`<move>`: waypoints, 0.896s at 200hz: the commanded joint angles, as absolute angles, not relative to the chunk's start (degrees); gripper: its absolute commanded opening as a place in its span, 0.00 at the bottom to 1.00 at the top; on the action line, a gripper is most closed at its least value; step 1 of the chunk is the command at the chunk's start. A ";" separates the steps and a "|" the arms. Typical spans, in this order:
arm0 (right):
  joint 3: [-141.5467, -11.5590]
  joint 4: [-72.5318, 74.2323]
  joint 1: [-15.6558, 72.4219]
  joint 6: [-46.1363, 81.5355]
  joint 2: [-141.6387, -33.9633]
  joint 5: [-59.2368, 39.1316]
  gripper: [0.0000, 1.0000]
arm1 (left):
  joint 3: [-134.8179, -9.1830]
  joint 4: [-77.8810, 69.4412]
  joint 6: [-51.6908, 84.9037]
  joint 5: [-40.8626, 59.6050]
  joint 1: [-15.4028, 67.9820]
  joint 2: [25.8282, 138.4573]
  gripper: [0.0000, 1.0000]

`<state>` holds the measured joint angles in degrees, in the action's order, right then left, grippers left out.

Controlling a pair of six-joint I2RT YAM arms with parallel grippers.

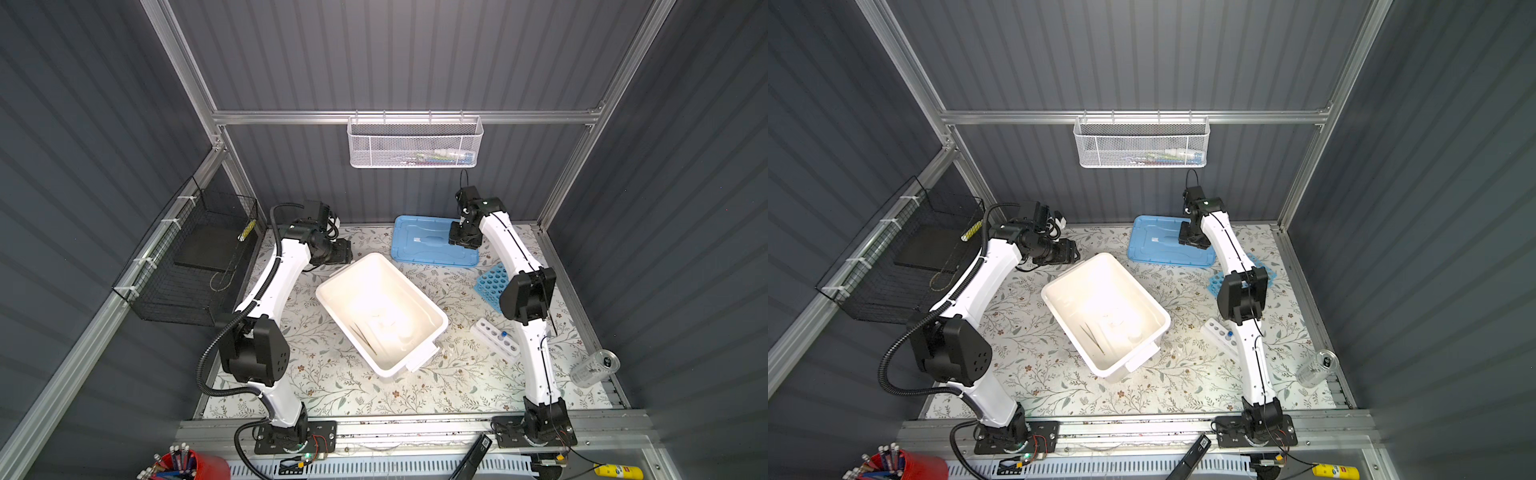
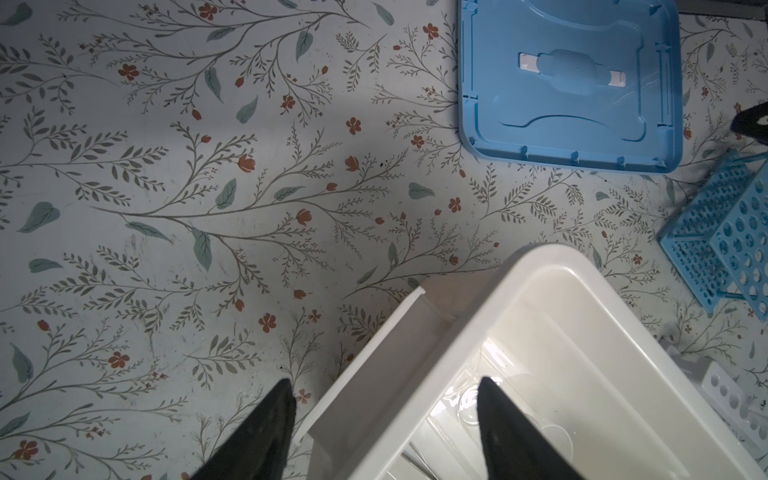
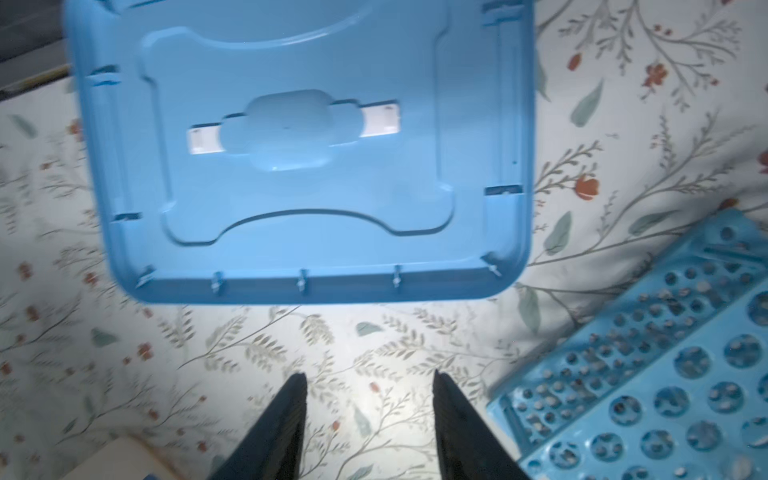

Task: Organize the chemistry lab equipment
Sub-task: 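Move the right gripper to the light-blue lid while the left reaches the bin rim, then grasp the lid edge with the right gripper while the left pulls the bin closer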

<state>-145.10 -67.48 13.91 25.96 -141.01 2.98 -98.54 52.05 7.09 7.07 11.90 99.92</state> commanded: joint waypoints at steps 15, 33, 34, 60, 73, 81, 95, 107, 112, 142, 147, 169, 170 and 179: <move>-143.52 -65.27 10.32 27.07 -141.15 8.23 0.51 | -100.97 51.68 4.53 9.85 11.51 101.52 0.71; -143.53 -65.03 8.86 27.00 -142.37 8.05 0.51 | -101.40 51.25 4.53 11.13 11.51 102.29 0.71; -143.57 -64.95 8.78 26.99 -142.46 7.98 0.51 | -101.41 51.25 4.55 11.19 11.51 102.30 0.71; -144.56 -65.07 7.70 26.76 -145.32 6.73 0.50 | -101.93 51.49 4.20 12.02 11.51 103.33 0.71; -144.58 -64.72 7.22 27.10 -146.47 5.63 0.49 | -102.47 52.26 3.98 12.24 11.51 103.75 0.71; -144.66 -64.24 7.12 27.10 -147.14 5.28 0.49 | -102.57 52.48 3.72 12.57 11.51 103.84 0.71; -145.14 -63.60 7.03 27.00 -148.26 5.01 0.48 | -102.74 53.11 3.35 13.16 11.51 103.77 0.71; -145.52 -63.31 6.90 27.15 -149.28 4.76 0.48 | -102.62 53.67 2.93 14.12 11.51 103.46 0.71; -145.67 -63.25 6.79 27.14 -149.67 4.65 0.48 | -102.45 53.85 2.77 14.57 11.51 103.33 0.71; -146.16 -63.02 5.85 27.42 -151.66 3.63 0.48 | -101.27 55.39 1.50 17.42 11.60 102.25 0.71; -146.16 -63.05 5.65 27.38 -151.98 3.60 0.48 | -101.33 55.91 1.12 17.64 11.60 102.22 0.71; -146.16 -63.07 4.88 27.11 -153.01 3.15 0.48 | -101.10 57.74 0.10 17.81 11.69 101.95 0.71; -146.16 -63.09 4.86 27.09 -153.01 3.07 0.48 | -101.04 57.74 0.10 17.74 11.69 101.95 0.71; -146.16 -62.87 4.75 26.83 -153.34 2.90 0.48 | -100.45 57.74 0.00 17.26 11.69 101.66 0.71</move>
<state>-144.46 -63.00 5.87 26.79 -152.14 3.57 -100.57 54.50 2.28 15.77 11.90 103.61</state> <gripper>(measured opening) 0.477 0.711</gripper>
